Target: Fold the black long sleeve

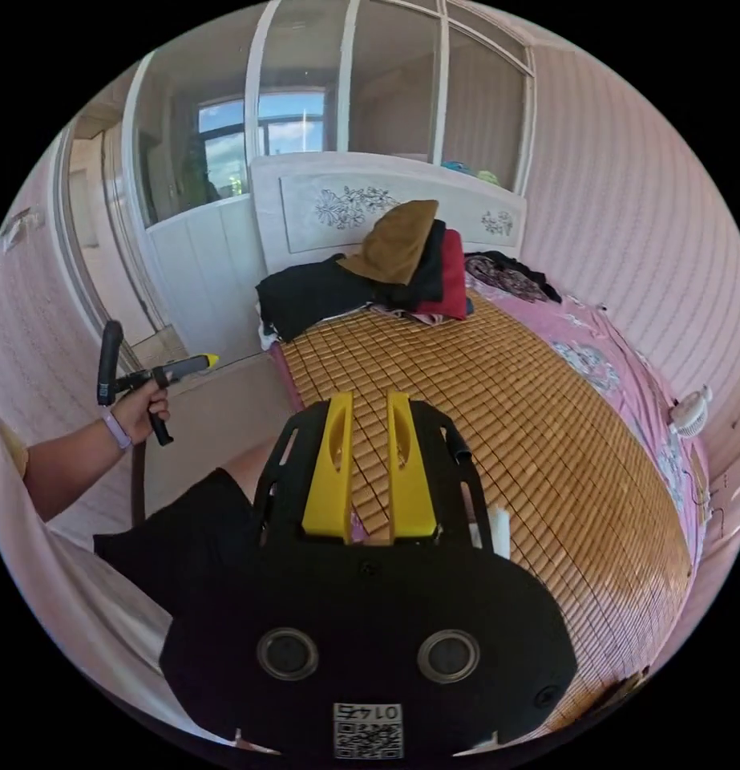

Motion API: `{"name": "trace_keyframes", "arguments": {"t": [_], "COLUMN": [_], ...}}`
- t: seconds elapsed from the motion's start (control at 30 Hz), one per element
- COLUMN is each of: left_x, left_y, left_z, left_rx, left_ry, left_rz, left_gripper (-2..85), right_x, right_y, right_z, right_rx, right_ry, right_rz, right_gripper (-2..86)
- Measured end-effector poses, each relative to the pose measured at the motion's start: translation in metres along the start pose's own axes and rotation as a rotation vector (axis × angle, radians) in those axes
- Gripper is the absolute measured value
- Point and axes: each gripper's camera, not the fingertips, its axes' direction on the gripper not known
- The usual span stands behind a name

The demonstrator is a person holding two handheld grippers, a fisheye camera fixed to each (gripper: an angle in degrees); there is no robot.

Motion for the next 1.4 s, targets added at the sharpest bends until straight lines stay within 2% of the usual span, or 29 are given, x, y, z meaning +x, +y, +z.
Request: {"name": "trace_keyframes", "arguments": {"t": [0.07,0.2,0.37,0.43,0.6,0.77,0.9,1.13,1.27,1.4], "left_x": [-0.023,-0.055,-0.076,-0.08,-0.1,-0.102,-0.092,-0.031,0.029,0.109], "left_y": [-0.009,-0.043,-0.099,-0.122,-0.173,-0.189,-0.198,-0.209,-0.207,-0.178], "left_z": [0.004,0.022,0.052,0.065,0.101,0.118,0.101,0.028,-0.021,-0.041], "left_rx": [-0.004,0.032,0.087,0.097,0.075,0.038,0.018,0.195,0.275,0.211], "left_ry": [0.001,-0.014,-0.032,-0.041,-0.064,-0.122,-0.117,0.025,0.231,0.522], "left_rz": [-0.039,-0.066,-0.078,-0.083,-0.181,-0.165,-0.121,0.035,0.188,0.323], "left_gripper": [6.7,7.9,10.0,10.9,11.3,8.2,1.0,-0.7,-0.5,1.4], "right_x": [-0.009,-0.017,-0.006,-0.003,0.003,0.008,0.011,0.044,0.07,0.128], "right_y": [-0.046,-0.107,-0.173,-0.187,-0.215,-0.235,-0.251,-0.273,-0.255,-0.186], "right_z": [0.051,0.129,0.236,0.267,0.34,0.376,0.36,0.251,0.155,0.08], "right_rx": [-0.042,-0.119,-0.206,-0.206,-0.222,-0.243,-0.299,-0.05,0.102,0.166], "right_ry": [-0.126,-0.245,-0.444,-0.467,-0.36,-0.388,-0.349,-0.507,-0.433,-0.373], "right_rz": [-0.025,-0.063,0.082,0.13,0.264,0.318,0.206,0.154,0.093,0.259], "right_gripper": [8.4,9.5,10.7,11.7,15.1,11.2,3.5,0.4,0.5,1.3]}}
